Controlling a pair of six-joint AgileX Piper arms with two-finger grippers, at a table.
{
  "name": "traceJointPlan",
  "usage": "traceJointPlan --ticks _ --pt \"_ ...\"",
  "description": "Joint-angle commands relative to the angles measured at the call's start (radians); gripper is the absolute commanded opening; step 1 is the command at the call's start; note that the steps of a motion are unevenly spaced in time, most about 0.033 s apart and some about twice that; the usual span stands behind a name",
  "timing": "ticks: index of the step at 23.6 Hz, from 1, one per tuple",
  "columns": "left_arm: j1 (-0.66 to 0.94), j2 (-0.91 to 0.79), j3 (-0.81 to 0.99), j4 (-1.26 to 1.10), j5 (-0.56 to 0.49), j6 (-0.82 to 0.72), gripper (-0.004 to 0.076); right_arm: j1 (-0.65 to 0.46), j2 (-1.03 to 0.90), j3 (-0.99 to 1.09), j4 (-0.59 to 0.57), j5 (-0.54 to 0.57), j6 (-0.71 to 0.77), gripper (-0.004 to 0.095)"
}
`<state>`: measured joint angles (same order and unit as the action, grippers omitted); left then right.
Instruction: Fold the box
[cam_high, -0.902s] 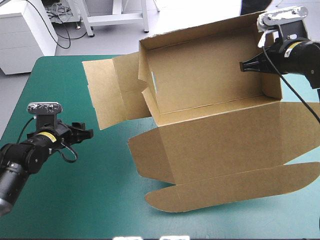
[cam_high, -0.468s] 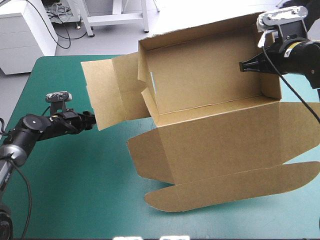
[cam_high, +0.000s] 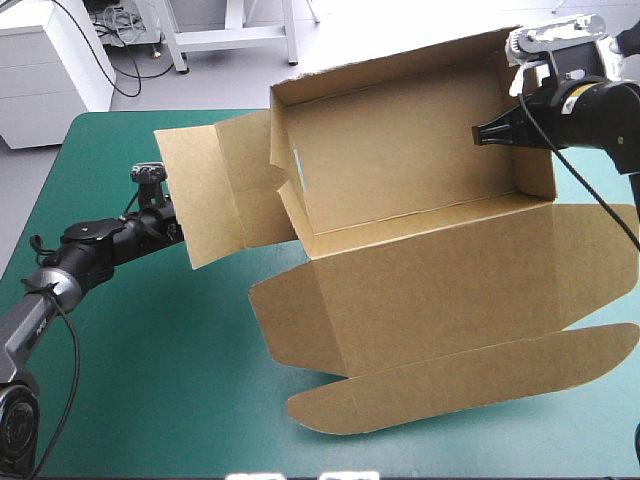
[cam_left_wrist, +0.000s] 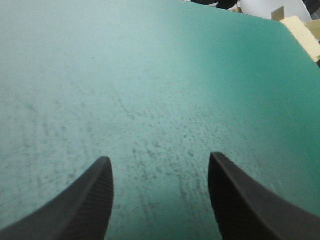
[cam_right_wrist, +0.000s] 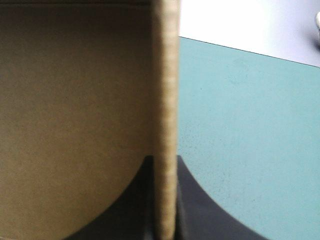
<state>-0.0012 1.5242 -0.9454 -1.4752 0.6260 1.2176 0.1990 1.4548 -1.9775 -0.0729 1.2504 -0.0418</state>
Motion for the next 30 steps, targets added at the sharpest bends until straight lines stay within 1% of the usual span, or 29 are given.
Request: traceJointPlan --ticks 1,4,6,7,8,14,15,20,21,23,27,28,29,30 --pt "-0.060 -0.035 -0.060 -0.057 0.028 0.009 0.0403 0.000 0.002 -0.029 0.006 0.002 0.000 -0.0018" --pt "-0.086 -0.035 -0.089 -0.057 0.037 -0.004 0.0403 0.000 0.037 -0.029 0.006 0.002 -0.010 -0.0018" --pt "-0.091 -0.037 -0.105 -0.057 0.072 -0.015 0.0403 0.000 0.055 -0.029 0.004 0.002 -0.015 -0.0018" --pt "-0.091 -0.037 -0.113 -0.057 0.095 -0.016 0.0403 0.000 0.068 -0.029 0.004 0.002 -0.015 -0.0018" --pt "-0.092 -0.037 -0.133 -0.057 0.148 -0.027 0.0403 0.000 0.087 -0.029 0.001 -0.004 -0.017 -0.0018" --pt "-0.106 -0.037 -0.161 -0.061 0.269 -0.042 0.0403 0.000 0.136 -0.029 0.003 -0.030 -0.020 -0.0018" --pt "-0.106 -0.039 -0.161 -0.064 0.302 -0.043 0.0403 0.000 0.151 -0.029 -0.001 -0.033 -0.020 -0.0018" --pt "-0.106 -0.072 -0.161 -0.105 0.314 -0.049 0.0403 0.000 0.185 -0.029 -0.012 -0.040 -0.020 -0.0018" --pt "-0.106 -0.074 -0.161 -0.118 0.324 -0.049 0.0403 0.000 0.187 -0.029 -0.009 -0.041 -0.020 -0.0018" --pt "-0.106 -0.075 -0.161 -0.176 0.377 -0.047 0.0403 0.000 0.196 -0.029 0.001 -0.063 -0.020 -0.0017" --pt "-0.106 -0.075 -0.161 -0.207 0.386 -0.047 0.0403 0.000 0.204 -0.029 0.025 -0.071 -0.020 -0.0018" --pt "-0.106 -0.075 -0.161 -0.205 0.371 -0.064 0.0403 0.000 0.204 -0.029 0.048 -0.071 -0.020 -0.0017" --pt "-0.108 -0.075 -0.163 -0.193 0.330 -0.102 0.0403 0.002 0.204 -0.029 0.087 -0.071 -0.020 -0.0017" --pt "-0.116 -0.075 -0.169 -0.157 0.290 -0.131 0.0403 0.020 0.204 -0.029 0.097 -0.074 -0.020 -0.0014"
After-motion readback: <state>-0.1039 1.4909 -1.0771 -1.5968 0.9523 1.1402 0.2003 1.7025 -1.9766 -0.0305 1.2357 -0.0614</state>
